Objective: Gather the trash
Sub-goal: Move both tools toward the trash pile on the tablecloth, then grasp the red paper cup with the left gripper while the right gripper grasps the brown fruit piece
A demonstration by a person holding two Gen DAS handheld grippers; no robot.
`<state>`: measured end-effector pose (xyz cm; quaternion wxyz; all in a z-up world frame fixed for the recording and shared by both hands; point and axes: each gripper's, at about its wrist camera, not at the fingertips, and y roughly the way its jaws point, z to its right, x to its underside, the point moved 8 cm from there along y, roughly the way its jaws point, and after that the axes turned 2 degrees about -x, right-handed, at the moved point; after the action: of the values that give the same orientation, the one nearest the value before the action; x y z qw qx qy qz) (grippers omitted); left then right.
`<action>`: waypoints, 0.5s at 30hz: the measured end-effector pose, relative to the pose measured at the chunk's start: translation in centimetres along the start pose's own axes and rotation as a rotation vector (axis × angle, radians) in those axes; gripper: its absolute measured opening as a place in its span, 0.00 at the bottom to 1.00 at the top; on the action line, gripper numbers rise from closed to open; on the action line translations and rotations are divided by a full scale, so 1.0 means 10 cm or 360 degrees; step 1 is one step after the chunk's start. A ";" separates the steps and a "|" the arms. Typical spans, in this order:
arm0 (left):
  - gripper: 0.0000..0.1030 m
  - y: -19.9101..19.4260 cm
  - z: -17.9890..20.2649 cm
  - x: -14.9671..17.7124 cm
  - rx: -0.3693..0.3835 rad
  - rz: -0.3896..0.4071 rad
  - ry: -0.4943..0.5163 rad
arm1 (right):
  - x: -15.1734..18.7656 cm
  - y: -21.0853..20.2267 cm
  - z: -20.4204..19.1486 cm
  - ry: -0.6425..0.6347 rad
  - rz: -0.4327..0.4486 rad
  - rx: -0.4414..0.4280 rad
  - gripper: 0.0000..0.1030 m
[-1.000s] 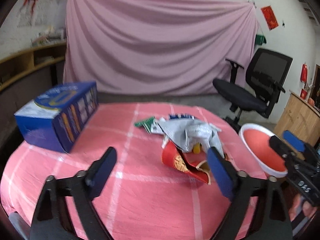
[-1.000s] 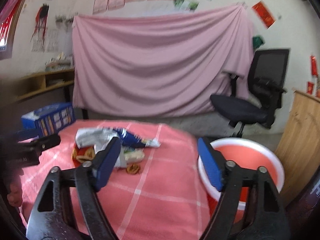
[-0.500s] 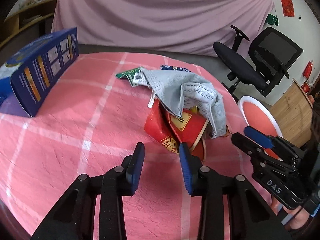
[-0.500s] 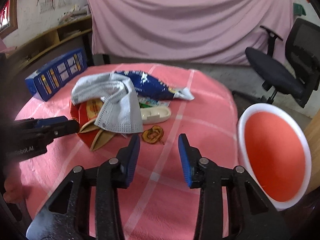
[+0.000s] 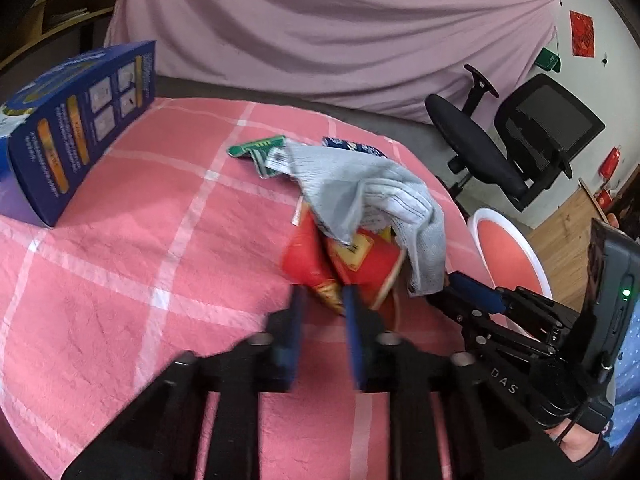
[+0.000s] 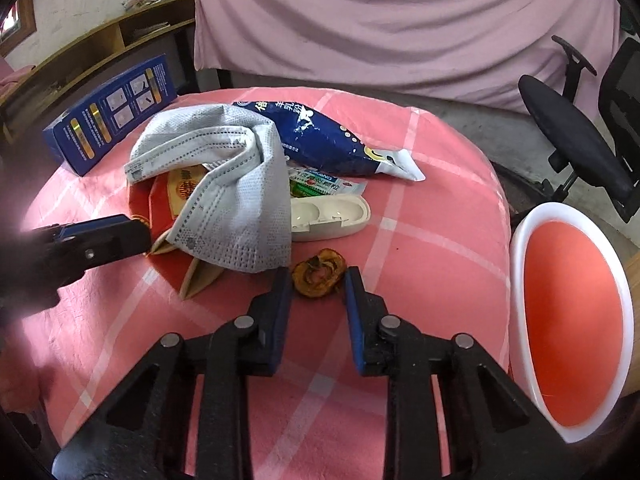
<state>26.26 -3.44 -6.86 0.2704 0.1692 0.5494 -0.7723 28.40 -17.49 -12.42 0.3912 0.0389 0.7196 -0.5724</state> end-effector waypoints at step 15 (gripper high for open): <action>0.09 -0.10 -0.09 0.05 -0.0063 0.0115 0.0053 | 0.03 -0.33 0.09 0.0132 0.0207 0.0030 0.46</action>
<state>25.20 -2.50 -6.64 0.2923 0.1964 0.5624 -0.7481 26.99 -19.46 -9.96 0.3972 0.1129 0.7257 -0.5503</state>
